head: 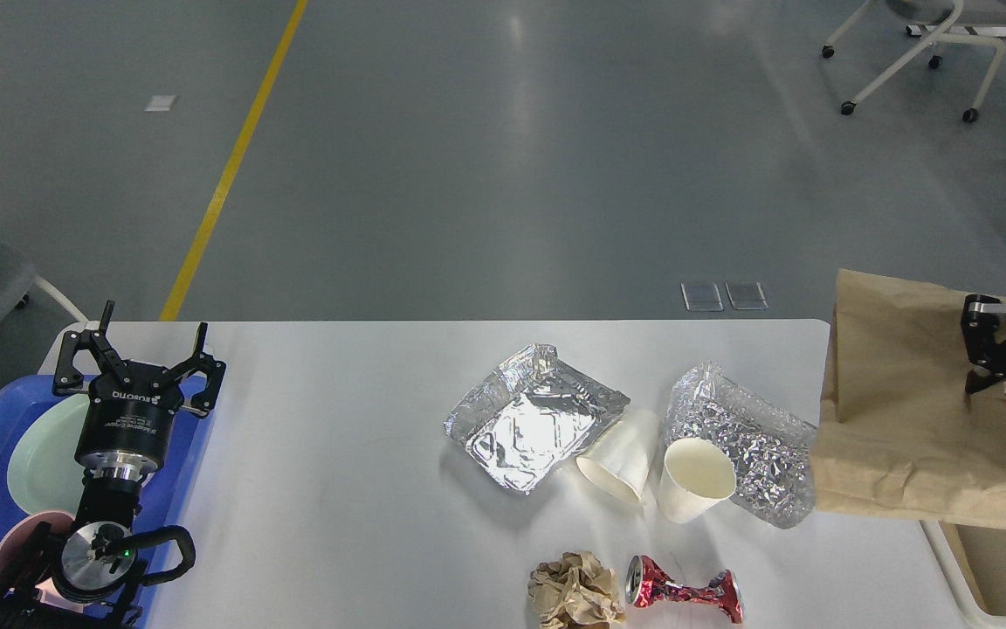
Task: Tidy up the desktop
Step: 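Lift the brown paper bag and carry it into the white bin, then open the right gripper to release the paper bag in the bin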
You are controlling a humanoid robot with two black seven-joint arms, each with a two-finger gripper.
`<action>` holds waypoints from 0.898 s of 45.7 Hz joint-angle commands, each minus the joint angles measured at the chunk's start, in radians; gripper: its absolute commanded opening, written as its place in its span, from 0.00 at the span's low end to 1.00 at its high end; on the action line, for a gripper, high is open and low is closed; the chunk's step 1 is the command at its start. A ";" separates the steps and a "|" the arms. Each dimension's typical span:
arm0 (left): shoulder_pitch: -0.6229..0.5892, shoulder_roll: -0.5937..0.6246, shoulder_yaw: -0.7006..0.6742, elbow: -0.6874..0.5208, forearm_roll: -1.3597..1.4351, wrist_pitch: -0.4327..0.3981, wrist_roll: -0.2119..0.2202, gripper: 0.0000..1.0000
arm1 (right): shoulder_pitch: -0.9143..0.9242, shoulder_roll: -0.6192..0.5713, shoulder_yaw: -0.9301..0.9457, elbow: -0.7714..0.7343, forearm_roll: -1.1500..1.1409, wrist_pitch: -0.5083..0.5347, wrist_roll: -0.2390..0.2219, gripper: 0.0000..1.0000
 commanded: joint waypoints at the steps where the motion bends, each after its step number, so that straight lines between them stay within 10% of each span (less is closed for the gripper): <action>1: 0.000 0.000 0.000 0.000 0.000 0.000 0.000 0.96 | -0.108 -0.067 -0.003 -0.106 -0.004 -0.071 -0.001 0.00; 27: 0.002 0.000 0.000 0.000 0.000 0.000 -0.001 0.96 | -0.993 -0.119 0.419 -0.767 0.012 -0.468 0.001 0.00; 41: 0.002 0.000 0.000 0.001 0.000 0.000 -0.001 0.96 | -1.392 0.045 0.601 -1.032 0.017 -0.712 -0.001 0.00</action>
